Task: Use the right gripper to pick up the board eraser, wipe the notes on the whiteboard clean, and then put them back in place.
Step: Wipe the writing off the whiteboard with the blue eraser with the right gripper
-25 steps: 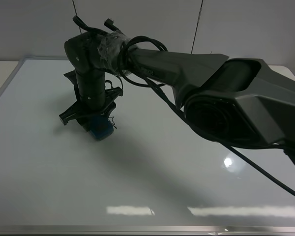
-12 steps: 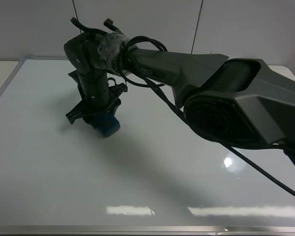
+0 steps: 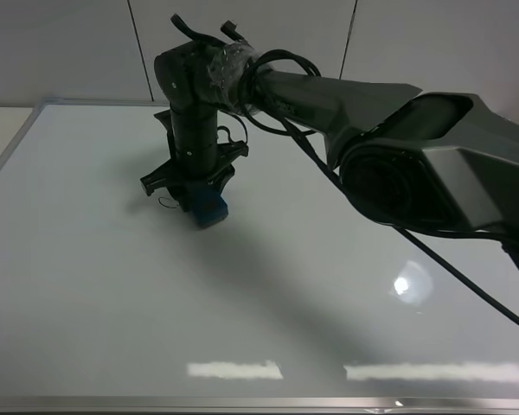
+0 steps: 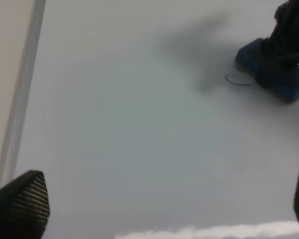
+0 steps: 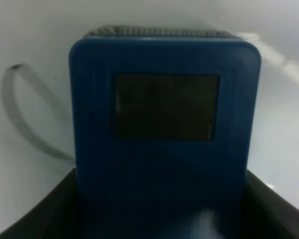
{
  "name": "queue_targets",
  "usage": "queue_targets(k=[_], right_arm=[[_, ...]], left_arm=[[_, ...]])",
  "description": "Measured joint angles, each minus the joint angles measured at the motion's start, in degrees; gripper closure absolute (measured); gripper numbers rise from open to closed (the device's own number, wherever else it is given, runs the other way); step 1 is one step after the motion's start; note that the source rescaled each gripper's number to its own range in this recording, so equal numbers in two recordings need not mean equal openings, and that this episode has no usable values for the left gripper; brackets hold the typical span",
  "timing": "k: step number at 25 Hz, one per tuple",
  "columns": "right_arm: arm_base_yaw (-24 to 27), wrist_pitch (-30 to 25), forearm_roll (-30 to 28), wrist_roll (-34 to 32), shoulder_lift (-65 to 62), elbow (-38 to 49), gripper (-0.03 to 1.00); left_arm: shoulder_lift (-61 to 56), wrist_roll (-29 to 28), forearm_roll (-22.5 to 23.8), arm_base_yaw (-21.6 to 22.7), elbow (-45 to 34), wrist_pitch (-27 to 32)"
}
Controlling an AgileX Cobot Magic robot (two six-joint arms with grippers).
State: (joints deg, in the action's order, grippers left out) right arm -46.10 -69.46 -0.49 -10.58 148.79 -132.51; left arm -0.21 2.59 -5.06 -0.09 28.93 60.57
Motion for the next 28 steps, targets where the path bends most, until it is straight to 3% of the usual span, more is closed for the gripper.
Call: queue_targets(k=[13,19,28], right_arm=[[2.42,0.00,1.20,-0.42,0.00,-0.12,0.97],[-2.00,1.17,-2.17,-1.87,0.14,-0.12,0.97],[-5.45,4.06,2.22,-4.55,1.69,-1.07,0.97]], left_arm=[[0.00,0.00,0.00,0.00,0.00,0.00],[0.00,0.00,0.00,0.00,0.00,0.00],[0.00,0.00,0.00,0.00,0.00,0.00]])
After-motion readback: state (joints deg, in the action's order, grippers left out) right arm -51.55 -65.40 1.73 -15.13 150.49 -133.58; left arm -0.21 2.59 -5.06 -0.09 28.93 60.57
